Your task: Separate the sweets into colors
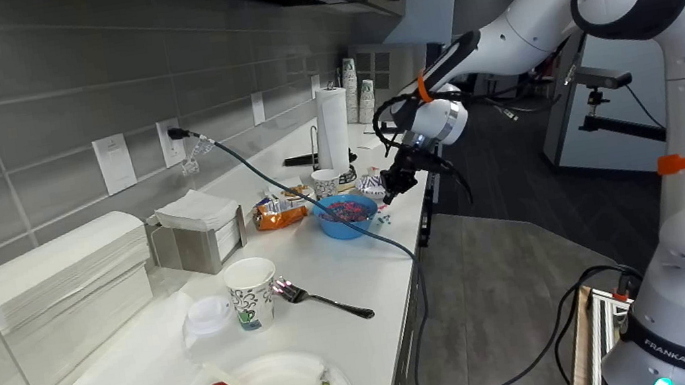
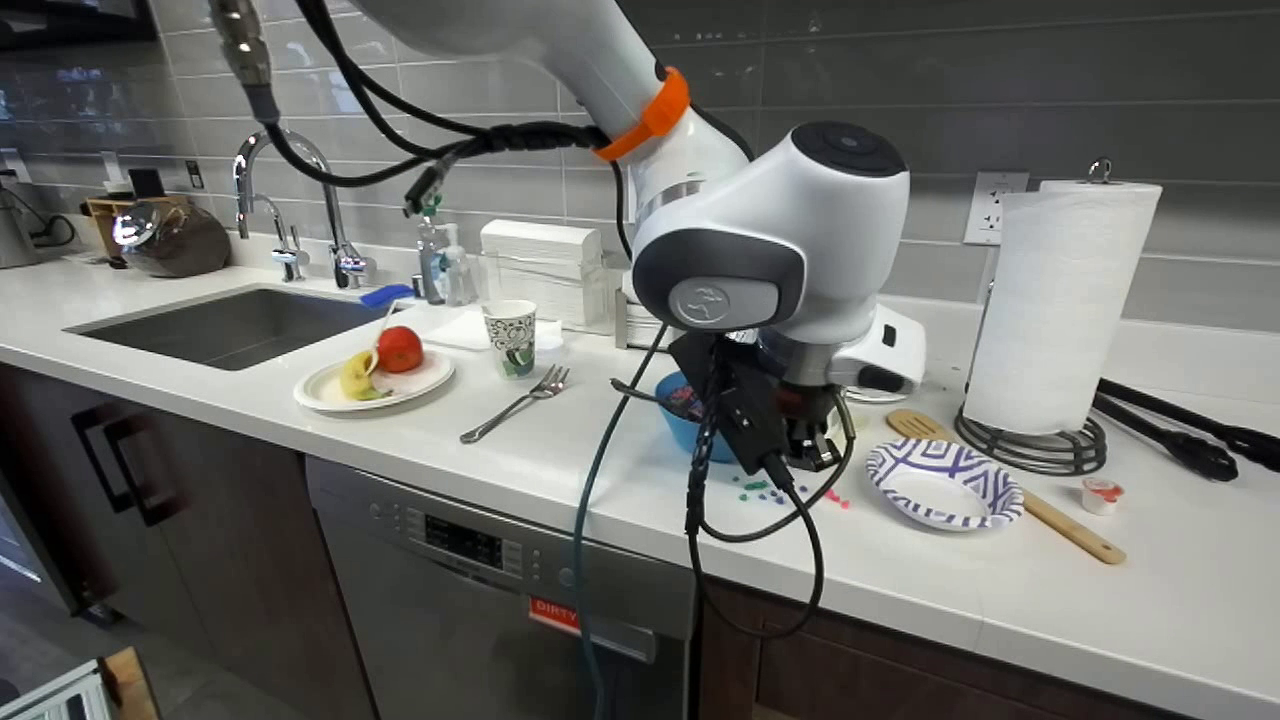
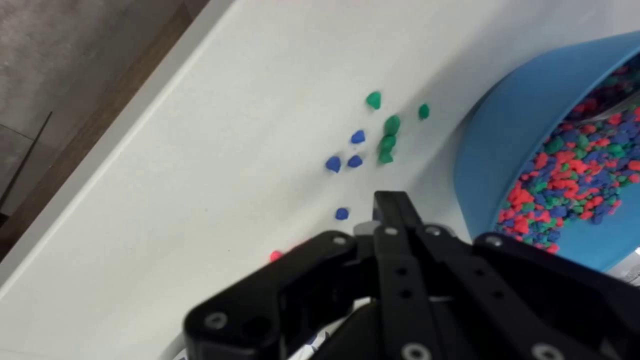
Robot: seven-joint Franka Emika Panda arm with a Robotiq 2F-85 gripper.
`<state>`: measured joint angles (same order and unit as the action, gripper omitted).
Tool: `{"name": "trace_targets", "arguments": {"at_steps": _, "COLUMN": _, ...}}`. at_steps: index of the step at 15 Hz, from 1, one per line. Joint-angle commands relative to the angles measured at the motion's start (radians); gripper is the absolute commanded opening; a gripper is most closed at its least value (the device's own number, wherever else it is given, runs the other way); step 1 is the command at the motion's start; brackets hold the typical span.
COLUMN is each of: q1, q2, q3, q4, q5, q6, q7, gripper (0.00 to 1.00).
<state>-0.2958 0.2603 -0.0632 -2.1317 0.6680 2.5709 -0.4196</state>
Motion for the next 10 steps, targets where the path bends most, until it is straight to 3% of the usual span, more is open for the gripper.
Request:
{"name": "trace_targets", "arguments": {"at_steps": 1, "q1": 0.01, "q2": -0.031, "q3": -0.017, "q4": -0.021, "q5": -0.06, "q6": -0.06, "q7": 0.04, "gripper": 0.0}}
{"name": "trace_targets", "arguments": {"at_steps": 10, "q1": 0.012, "q2": 0.011, "q3": -0.013, "q4": -0.023, "q5": -0.062, "q6": -0.066, "q7": 0.026, "gripper": 0.0}}
